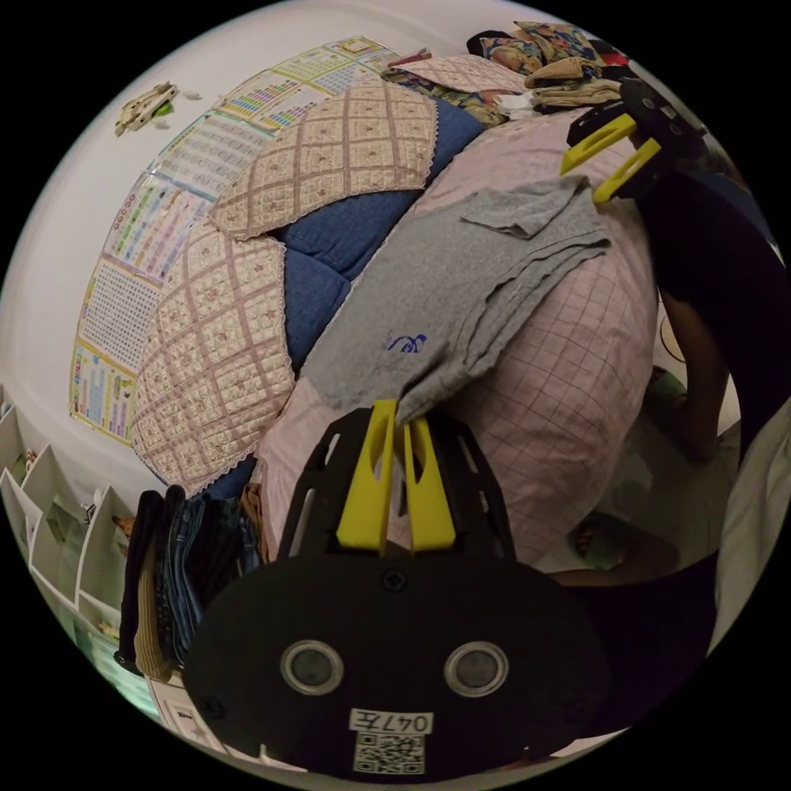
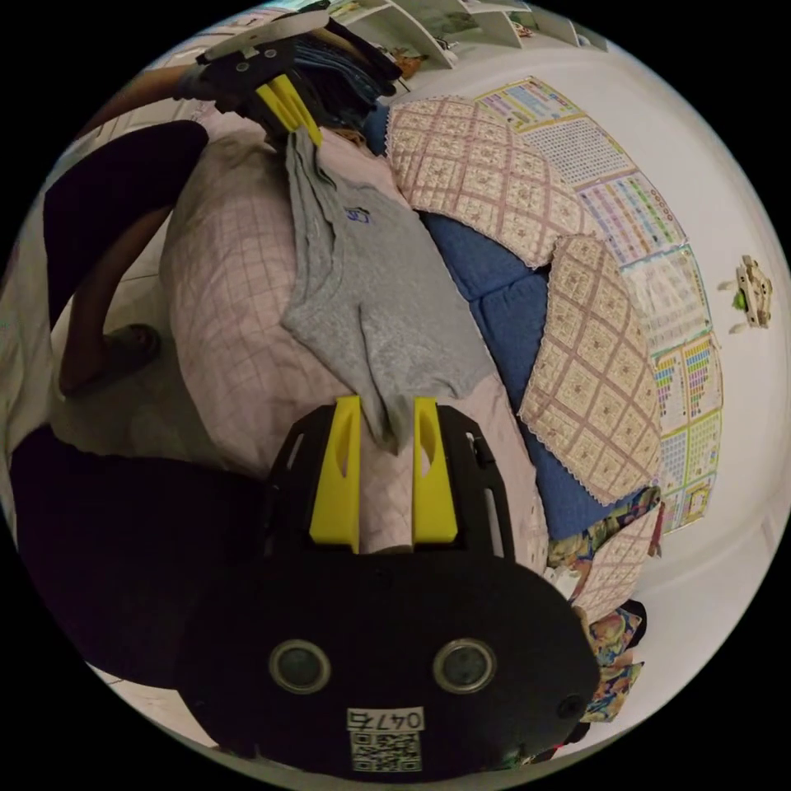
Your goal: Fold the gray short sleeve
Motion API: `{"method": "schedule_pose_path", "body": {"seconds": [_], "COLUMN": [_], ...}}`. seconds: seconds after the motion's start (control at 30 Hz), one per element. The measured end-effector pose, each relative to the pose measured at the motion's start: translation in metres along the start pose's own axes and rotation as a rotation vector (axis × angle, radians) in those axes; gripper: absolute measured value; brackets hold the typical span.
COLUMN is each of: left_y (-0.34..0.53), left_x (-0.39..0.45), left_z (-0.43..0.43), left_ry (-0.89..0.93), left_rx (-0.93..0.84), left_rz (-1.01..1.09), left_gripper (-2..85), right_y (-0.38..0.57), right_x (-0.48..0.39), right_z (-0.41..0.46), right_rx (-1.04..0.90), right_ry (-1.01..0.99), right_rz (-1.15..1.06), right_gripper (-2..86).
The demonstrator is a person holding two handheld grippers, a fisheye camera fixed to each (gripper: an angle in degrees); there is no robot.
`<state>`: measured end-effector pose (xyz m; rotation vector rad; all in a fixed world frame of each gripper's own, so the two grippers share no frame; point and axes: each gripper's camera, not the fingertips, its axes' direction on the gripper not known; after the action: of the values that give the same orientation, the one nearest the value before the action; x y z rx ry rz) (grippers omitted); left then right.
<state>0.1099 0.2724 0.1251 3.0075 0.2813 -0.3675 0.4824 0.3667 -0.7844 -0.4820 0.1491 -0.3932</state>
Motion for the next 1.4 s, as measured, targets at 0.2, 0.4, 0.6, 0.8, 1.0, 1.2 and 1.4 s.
{"method": "schedule_pose_path", "body": {"seconds": [0.2, 0.4, 0.6, 0.8, 1.0, 1.2, 1.4], "left_y": [-0.005, -0.015, -0.036, -0.035, -0.021, -0.037, -0.037], "left_x": [0.017, 0.039, 0.053, 0.087, 0.181, 0.242, 0.280], "left_z": [0.002, 0.007, -0.010, -0.040, -0.019, 0.009, 0.032], "left_ry": [0.004, 0.011, 0.024, 0.065, 0.113, 0.107, 0.143], "left_rx": [0.000, -0.009, -0.004, -0.033, -0.105, -0.122, -0.102], "left_rz": [-0.002, 0.009, 0.124, 0.217, 0.277, 0.265, 0.220], "left_gripper": [-0.7, -0.7, -0.8, -0.7, -0.7, -0.7, -0.7], "right_y": [0.003, -0.014, -0.021, -0.008, 0.012, 0.013, 0.016], "right_x": [0.003, -0.003, 0.047, 0.064, 0.018, -0.011, -0.030], "right_z": [0.005, 0.019, 0.003, -0.026, 0.005, 0.039, 0.055], "right_rx": [-0.001, 0.025, 0.021, 0.082, 0.062, 0.026, 0.064], "right_ry": [0.019, 0.036, -0.119, -0.263, -0.333, -0.259, -0.121], "right_rz": [0.016, -0.059, -0.064, -0.090, -0.126, -0.180, -0.283], "right_gripper": [4.4, 0.5, -0.1, 0.9, 3.4, 4.7, 0.6]}}
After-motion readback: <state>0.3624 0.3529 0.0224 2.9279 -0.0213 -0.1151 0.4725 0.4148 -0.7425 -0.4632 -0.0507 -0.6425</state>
